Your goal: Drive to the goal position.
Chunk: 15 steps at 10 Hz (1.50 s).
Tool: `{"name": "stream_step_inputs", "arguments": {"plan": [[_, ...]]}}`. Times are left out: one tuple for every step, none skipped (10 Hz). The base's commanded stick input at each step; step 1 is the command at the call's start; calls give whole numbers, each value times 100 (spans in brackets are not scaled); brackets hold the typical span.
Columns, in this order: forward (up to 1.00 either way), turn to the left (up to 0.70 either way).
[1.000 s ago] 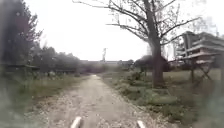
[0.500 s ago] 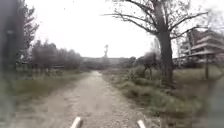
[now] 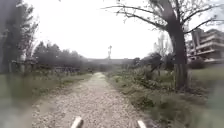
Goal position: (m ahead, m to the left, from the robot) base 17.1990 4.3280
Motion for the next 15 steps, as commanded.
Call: {"name": "stream_step_inputs", "arguments": {"plan": [[100,0],[100,0],[100,0],[100,0],[100,0],[100,0],[100,0],[100,0],[100,0],[100,0],[100,0],[100,0],[100,0],[100,0],[100,0]]}}
